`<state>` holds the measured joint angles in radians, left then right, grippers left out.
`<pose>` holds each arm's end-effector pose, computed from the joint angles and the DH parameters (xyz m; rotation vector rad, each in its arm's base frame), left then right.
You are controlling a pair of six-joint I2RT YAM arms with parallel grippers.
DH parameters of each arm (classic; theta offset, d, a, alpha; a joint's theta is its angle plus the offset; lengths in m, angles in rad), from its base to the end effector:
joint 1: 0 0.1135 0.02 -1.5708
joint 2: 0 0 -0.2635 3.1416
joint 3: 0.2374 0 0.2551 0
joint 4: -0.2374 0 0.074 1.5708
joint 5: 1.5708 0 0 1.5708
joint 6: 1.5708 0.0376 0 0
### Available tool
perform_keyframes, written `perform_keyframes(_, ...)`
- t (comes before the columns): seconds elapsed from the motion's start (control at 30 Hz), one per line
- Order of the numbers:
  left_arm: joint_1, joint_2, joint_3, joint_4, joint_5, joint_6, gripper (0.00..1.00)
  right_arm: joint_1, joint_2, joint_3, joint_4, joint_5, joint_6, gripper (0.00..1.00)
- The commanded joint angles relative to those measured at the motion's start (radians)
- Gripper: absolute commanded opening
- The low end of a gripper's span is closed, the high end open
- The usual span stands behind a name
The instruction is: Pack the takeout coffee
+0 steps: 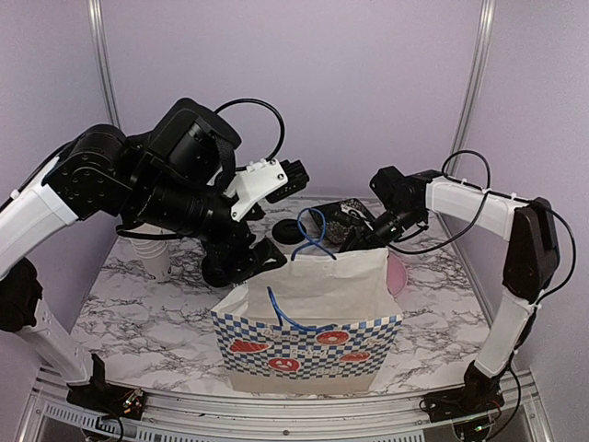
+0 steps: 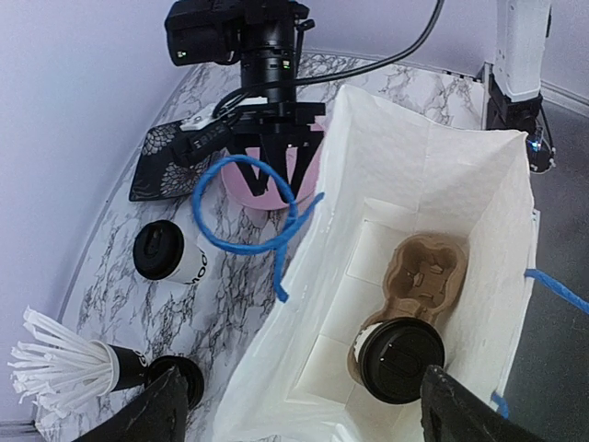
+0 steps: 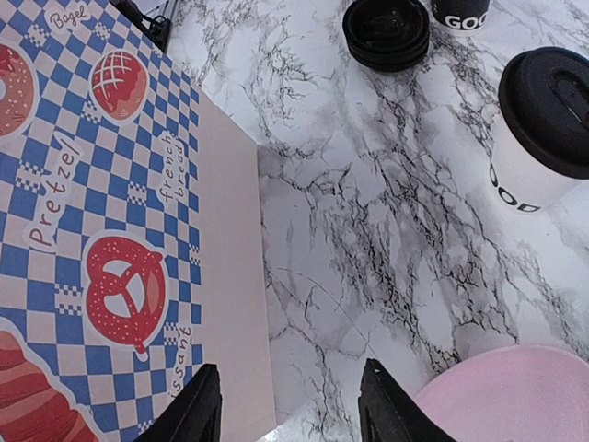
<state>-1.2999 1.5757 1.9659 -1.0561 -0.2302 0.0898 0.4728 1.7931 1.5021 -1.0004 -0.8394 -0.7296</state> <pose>0.0925 -0.3010 0.4585 1.3397 1.8041 -0.4070 0.3079 0.1889 0.2616 -1.5795 2.0191 1.0862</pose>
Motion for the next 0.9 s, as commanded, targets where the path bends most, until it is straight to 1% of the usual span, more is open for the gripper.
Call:
perform_keyframes(0.0, 0.067, 0.001, -0.014, 0.021, 0.011, 0.048, 0.87, -0.005, -0.051, 0.002, -0.004, 0.016, 0.004, 0.49)
perform_keyframes(0.1, 0.105, 0.048, 0.002, 0.036, 0.061, 0.087, 0.80, -0.010, -0.064, -0.005, -0.001, 0.022, 0.004, 0.49)
perform_keyframes(0.17, 0.125, 0.083, 0.013, 0.038, 0.095, 0.123, 0.73, -0.015, -0.077, -0.010, -0.001, 0.027, 0.003, 0.49)
perform_keyframes(0.23, 0.139, 0.119, 0.018, 0.039, 0.136, 0.167, 0.64, -0.020, -0.090, -0.019, -0.001, 0.031, 0.000, 0.49)
perform_keyframes(0.37, 0.164, 0.150, 0.012, 0.050, 0.260, 0.181, 0.48, -0.022, -0.106, -0.034, -0.010, 0.061, -0.011, 0.49)
perform_keyframes(0.4, 0.167, 0.158, 0.013, 0.052, 0.270, 0.179, 0.41, -0.023, -0.110, -0.039, -0.010, 0.065, -0.013, 0.49)
perform_keyframes(0.57, 0.171, 0.196, 0.010, 0.052, 0.263, 0.179, 0.00, -0.024, -0.118, -0.043, -0.010, 0.064, -0.017, 0.49)
perform_keyframes(0.67, 0.169, 0.180, -0.012, 0.051, 0.262, 0.177, 0.00, -0.023, -0.117, -0.032, -0.012, 0.066, -0.022, 0.49)
perform_keyframes(0.77, 0.170, 0.121, -0.073, 0.036, 0.265, 0.174, 0.00, -0.026, -0.110, -0.011, -0.017, 0.071, -0.027, 0.49)
perform_keyframes(0.87, 0.171, 0.052, -0.130, -0.005, 0.212, 0.156, 0.00, -0.025, -0.097, 0.027, -0.025, 0.076, -0.031, 0.49)
